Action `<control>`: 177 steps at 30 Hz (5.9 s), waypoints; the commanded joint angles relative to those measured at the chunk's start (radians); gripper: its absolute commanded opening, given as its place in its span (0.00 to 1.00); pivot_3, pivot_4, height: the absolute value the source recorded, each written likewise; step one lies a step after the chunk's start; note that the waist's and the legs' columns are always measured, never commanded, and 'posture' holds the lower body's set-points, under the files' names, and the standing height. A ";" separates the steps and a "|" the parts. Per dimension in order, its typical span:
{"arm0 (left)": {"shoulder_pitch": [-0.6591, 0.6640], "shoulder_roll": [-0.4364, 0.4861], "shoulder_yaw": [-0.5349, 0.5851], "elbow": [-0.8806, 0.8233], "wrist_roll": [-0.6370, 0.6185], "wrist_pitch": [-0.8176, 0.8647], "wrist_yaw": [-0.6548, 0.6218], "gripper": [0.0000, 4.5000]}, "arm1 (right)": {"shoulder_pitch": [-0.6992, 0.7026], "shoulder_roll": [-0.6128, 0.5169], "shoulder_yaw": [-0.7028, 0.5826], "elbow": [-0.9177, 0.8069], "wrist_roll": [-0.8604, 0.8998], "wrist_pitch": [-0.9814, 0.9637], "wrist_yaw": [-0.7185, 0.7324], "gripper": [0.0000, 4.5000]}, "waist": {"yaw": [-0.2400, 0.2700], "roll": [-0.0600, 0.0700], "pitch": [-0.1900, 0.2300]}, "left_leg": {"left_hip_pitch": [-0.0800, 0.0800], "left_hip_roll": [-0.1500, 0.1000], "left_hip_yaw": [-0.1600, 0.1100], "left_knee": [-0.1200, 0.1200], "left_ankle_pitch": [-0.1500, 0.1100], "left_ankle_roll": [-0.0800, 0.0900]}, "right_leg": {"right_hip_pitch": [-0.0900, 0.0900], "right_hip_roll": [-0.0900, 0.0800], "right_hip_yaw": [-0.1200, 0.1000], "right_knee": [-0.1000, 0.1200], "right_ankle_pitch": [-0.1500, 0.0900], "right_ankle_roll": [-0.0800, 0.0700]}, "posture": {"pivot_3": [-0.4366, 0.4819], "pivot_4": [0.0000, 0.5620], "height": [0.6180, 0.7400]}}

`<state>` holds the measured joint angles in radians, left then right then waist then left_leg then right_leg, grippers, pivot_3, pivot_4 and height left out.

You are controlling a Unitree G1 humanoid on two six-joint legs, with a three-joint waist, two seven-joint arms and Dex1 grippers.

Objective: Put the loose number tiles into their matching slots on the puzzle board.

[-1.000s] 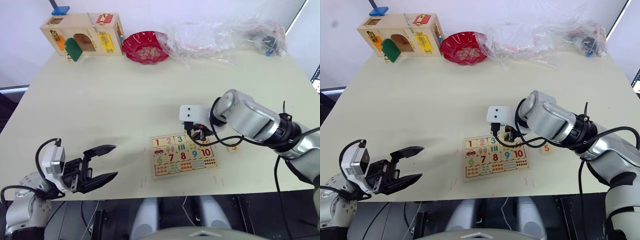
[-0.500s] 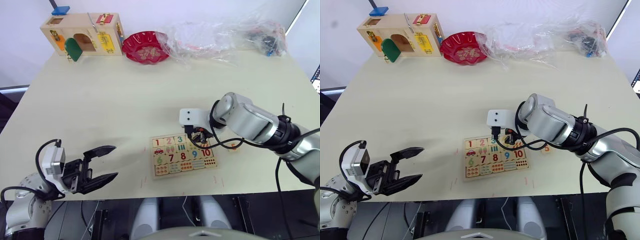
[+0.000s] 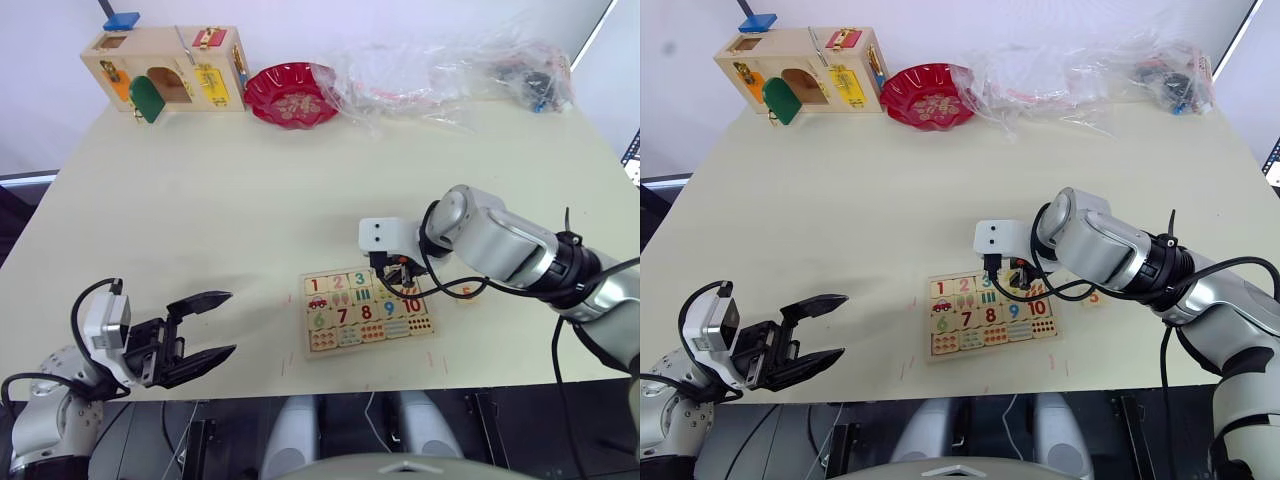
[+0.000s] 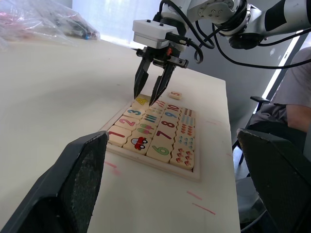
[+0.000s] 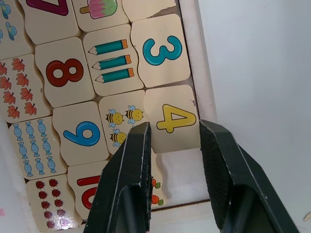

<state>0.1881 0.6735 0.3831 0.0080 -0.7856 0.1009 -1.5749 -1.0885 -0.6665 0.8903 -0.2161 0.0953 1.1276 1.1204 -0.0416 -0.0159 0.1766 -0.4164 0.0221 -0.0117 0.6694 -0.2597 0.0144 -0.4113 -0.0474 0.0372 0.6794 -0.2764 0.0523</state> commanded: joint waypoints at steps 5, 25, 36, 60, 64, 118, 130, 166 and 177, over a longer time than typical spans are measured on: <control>0.006 -0.004 0.016 -0.020 -0.005 -0.014 -0.012 1.00 | 0.008 -0.004 -0.009 0.000 -0.029 -0.043 0.003 0.20 | 0.000 0.000 0.000 | 0.000 0.000 0.000 0.000 0.000 0.000 | 0.000 0.000 0.000 0.000 0.000 0.000 | 0.48 0.27 1.00; 0.006 -0.005 0.018 -0.014 -0.004 -0.017 -0.018 1.00 | 0.022 -0.002 -0.019 0.007 -0.037 -0.066 0.020 0.99 | 0.000 0.000 0.000 | 0.001 0.000 0.000 0.000 0.000 0.000 | 0.000 0.001 0.000 0.000 0.000 0.000 | 0.48 0.27 1.00; 0.008 -0.006 0.023 -0.018 -0.006 -0.018 -0.012 1.00 | 0.132 -0.031 -0.371 -0.081 0.144 -0.039 0.023 0.99 | 0.003 0.000 0.000 | 0.000 0.000 0.000 0.000 0.000 0.000 | 0.001 0.000 0.000 0.000 0.000 0.000 | 0.48 0.27 1.00; -0.041 -0.002 0.009 -0.028 -0.001 0.009 0.005 1.00 | 0.339 0.064 -0.467 0.116 0.101 -0.393 -0.075 0.01 | 0.002 -0.002 -0.001 | 0.001 0.000 0.000 0.001 0.000 0.000 | 0.002 0.003 0.000 0.000 0.000 0.000 | 0.48 0.27 1.00; -0.037 -0.002 0.013 -0.030 -0.001 0.009 0.006 1.00 | 0.338 0.064 -0.452 0.138 0.081 -0.413 -0.061 0.01 | 0.002 -0.002 -0.001 | 0.001 0.000 0.000 0.001 0.000 0.000 | 0.002 0.003 0.000 0.000 0.000 0.000 | 0.48 0.27 1.00; 0.007 -0.015 0.028 -0.042 -0.004 0.005 0.025 1.00 | 0.559 0.111 -0.791 -0.023 0.272 -0.548 -0.015 0.01 | 0.007 -0.002 -0.001 | 0.001 0.000 -0.002 0.000 0.000 0.000 | 0.003 0.002 -0.001 -0.001 0.000 0.000 | 0.48 0.27 1.00; 0.060 -0.032 0.035 -0.055 0.015 0.001 0.079 1.00 | 1.116 -0.004 -1.223 -0.257 0.525 -0.590 -0.028 0.52 | 0.023 -0.002 -0.001 | 0.005 0.000 -0.001 0.001 0.000 0.000 | 0.007 0.004 -0.001 0.000 0.000 0.000 | 0.48 0.27 1.00; 0.012 0.023 -0.004 -0.101 -0.009 0.078 0.009 1.00 | 1.198 -0.260 -1.209 -0.009 0.429 -0.800 0.121 0.99 | 0.027 -0.005 -0.003 | 0.020 0.005 0.008 0.001 0.000 0.000 | 0.019 0.010 0.009 -0.002 -0.002 -0.004 | 0.48 0.27 1.00; 0.006 0.085 -0.042 -0.073 -0.052 0.056 -0.040 1.00 | 0.808 -0.260 -0.884 0.397 0.219 -1.067 0.359 0.99 | 0.026 -0.004 -0.002 | 0.018 0.005 0.006 0.000 0.000 0.000 | 0.017 0.010 0.008 -0.002 0.000 0.000 | 0.48 0.27 1.00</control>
<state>0.1909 0.7458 0.3405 -0.0622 -0.8124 0.1707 -1.5793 -0.2583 -0.9245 0.0037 0.1547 0.3261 0.1044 1.4510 -0.0155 -0.0201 0.1743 -0.3986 0.0267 -0.0052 0.6694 -0.2598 0.0145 -0.3942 -0.0375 0.0454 0.6770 -0.2765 0.0524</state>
